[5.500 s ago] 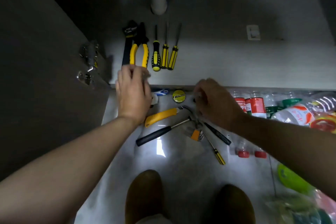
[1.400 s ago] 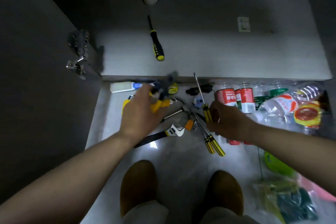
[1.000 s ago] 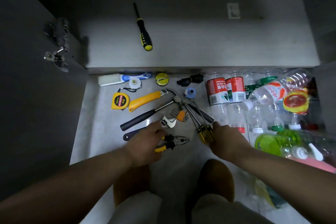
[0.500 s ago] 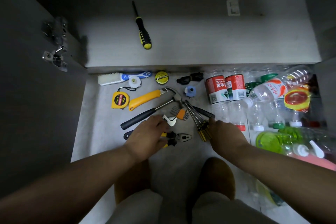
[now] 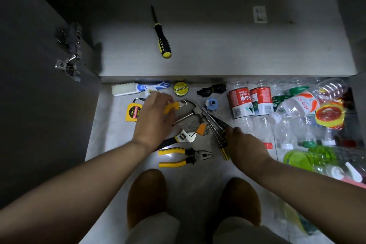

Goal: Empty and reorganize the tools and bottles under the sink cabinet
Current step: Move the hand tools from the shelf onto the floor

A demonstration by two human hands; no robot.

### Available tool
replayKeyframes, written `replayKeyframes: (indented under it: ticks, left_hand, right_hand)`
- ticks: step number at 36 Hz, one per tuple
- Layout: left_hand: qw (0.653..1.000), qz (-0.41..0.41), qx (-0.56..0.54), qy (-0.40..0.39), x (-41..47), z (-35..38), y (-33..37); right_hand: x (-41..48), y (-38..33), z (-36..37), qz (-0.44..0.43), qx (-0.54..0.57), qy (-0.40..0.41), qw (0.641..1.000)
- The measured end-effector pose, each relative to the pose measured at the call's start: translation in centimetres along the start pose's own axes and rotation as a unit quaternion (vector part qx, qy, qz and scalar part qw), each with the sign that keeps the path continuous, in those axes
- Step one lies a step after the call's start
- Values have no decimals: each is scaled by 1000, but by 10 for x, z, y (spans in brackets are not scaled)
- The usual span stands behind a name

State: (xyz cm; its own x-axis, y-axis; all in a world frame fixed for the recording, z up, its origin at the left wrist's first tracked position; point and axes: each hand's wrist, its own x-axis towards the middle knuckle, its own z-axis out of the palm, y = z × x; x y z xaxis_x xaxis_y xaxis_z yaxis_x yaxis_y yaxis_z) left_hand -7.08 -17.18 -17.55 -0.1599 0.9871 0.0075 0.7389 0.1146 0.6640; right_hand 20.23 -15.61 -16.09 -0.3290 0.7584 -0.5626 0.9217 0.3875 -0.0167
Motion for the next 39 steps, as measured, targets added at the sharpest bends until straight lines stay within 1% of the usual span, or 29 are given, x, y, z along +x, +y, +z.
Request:
replayKeyframes:
  ticks: [3,5,7,11,15,19,21,23,26,28,30,33,39]
  left_hand:
    - [996,-7,-41,84,33,-13,11]
    - [993,-11,-49,109,55,-21,17]
    - [993,-24,-24,116,76,-28,20]
    - [991,-37,84,100,109,-40,29]
    - [994,-69,81,39,133,-43,37]
    - [993,-78,88,21,136,-48,39]
    - [993,-76,86,16,127,-49,36]
    - [996,-69,59,25,110,-49,32]
    - [998,-25,13,50,70,-47,24]
    - [999,7,-5,37,35,-45,14]
    - [1000,17,-7,4,0,-41,0]
    - [999,-2,17,-40,-47,-35,-25]
    - [993,-75,56,-71,-105,-38,-66]
  right_hand:
    - [5,-2,-5,-29,10,21,999]
    - [9,-4,-9,-57,9,32,998]
    - [11,-7,-13,-78,11,45,996]
    - [16,-13,-23,-109,40,78,990]
    - [27,-16,-29,-149,80,91,981]
    - [35,-18,-31,-196,94,75,973]
    - [39,-19,-30,-207,93,64,972]
    - [42,-20,-28,-217,86,56,971]
    - [43,-24,-25,-236,93,54,966]
    - [42,-25,-24,-242,105,50,963]
    - [39,-27,-22,-244,124,45,961]
    - [35,-28,-17,-249,133,27,959]
    - [31,-26,-4,-252,136,3,958]
